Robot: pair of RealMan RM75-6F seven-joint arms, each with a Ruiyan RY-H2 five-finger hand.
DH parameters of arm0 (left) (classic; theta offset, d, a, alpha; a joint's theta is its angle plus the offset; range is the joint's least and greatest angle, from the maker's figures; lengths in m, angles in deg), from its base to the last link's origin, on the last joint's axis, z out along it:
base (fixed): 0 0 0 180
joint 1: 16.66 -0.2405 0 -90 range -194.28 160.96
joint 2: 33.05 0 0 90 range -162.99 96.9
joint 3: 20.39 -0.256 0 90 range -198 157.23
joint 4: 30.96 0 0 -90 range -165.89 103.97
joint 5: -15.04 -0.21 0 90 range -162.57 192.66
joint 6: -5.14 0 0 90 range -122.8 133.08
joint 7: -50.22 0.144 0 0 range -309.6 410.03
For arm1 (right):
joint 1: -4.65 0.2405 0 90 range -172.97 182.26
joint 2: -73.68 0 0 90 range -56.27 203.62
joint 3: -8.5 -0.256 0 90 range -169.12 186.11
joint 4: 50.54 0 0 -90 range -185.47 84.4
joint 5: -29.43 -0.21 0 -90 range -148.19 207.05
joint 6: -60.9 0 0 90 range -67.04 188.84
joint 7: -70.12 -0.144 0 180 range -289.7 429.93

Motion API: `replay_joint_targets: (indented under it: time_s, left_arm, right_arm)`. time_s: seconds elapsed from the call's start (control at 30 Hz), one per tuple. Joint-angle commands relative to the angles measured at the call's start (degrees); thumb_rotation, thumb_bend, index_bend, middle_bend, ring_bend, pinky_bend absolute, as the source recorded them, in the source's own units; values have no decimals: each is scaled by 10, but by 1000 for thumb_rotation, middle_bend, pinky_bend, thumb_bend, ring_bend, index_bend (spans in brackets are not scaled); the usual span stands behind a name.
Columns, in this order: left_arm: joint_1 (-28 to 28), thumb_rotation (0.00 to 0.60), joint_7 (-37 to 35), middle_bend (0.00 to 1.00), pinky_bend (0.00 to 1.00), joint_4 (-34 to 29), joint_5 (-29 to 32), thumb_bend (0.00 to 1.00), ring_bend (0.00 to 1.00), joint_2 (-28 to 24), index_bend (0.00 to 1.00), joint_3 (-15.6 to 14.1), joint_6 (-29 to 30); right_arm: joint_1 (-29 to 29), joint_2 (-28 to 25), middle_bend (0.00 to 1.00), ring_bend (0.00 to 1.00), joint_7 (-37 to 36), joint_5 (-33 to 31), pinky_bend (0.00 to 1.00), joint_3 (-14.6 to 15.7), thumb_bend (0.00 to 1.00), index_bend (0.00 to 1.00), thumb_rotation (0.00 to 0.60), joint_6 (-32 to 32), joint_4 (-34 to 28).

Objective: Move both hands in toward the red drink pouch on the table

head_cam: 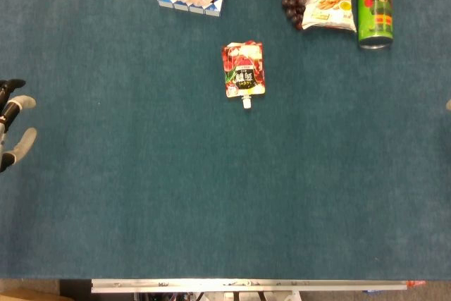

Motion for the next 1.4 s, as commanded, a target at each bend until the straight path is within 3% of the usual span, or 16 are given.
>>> replay_joint_targets:
  time_s: [0.03, 1.4]
  left_arm:
    - [0, 600, 1, 268, 368, 0, 0, 239, 250, 0, 404, 0, 0]
    - [-2, 600, 0, 267, 370, -6, -5, 239, 250, 1, 414, -5, -4]
  right_arm:
    - [0, 0, 324, 311, 0, 1, 500, 0, 393, 420, 600, -1, 0]
    - [4, 3, 325, 311, -20, 16, 500, 4, 392, 420, 600, -6, 5]
